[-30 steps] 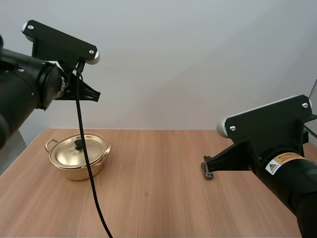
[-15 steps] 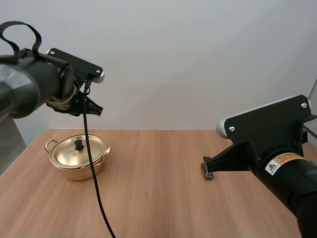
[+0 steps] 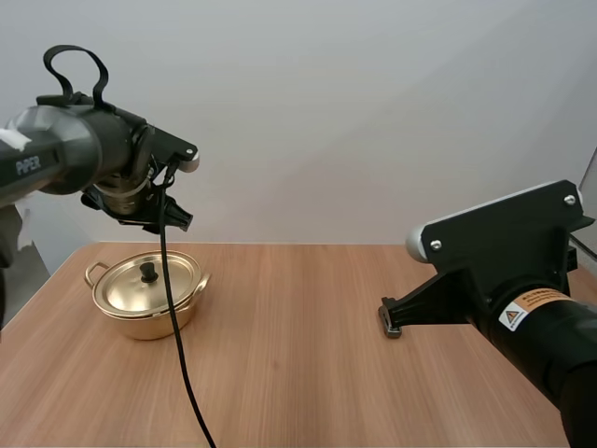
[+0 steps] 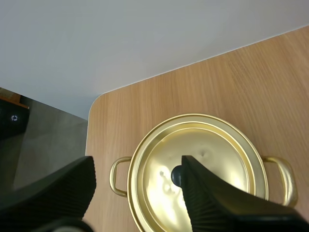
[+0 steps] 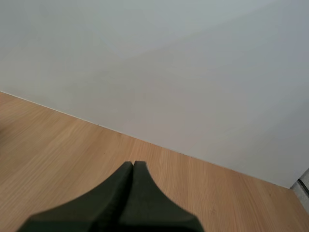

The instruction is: Open the pot, put the car inside, and close it

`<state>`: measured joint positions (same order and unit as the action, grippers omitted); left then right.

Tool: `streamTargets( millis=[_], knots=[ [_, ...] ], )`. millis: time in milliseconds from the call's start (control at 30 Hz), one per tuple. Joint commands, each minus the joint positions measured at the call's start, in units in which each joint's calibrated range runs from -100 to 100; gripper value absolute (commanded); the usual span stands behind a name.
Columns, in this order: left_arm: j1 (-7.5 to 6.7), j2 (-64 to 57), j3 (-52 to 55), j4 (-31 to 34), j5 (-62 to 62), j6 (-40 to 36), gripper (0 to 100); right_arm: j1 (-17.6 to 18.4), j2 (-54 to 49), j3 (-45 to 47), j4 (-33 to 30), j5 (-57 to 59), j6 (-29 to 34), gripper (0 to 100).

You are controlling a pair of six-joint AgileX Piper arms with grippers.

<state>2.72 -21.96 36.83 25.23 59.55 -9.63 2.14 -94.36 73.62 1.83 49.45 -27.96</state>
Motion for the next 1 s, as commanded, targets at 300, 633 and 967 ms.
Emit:
streamTargets(
  millis=[300,633,967],
  knots=[
    [0.00,7.76,-9.41,-7.45,18.79,6.12,85,-0.31,0.04,-0.07,0.05,0.19,-0.05,0],
    [2.71,14.06,-9.41,-9.73,23.78,9.43,86,-0.31,0.04,-0.07,0.05,0.36,-0.05,0],
    [5.02,15.46,-9.41,-23.26,22.54,19.49,86,-0.31,0.04,-0.07,0.05,0.36,-0.05,0]
  ],
)
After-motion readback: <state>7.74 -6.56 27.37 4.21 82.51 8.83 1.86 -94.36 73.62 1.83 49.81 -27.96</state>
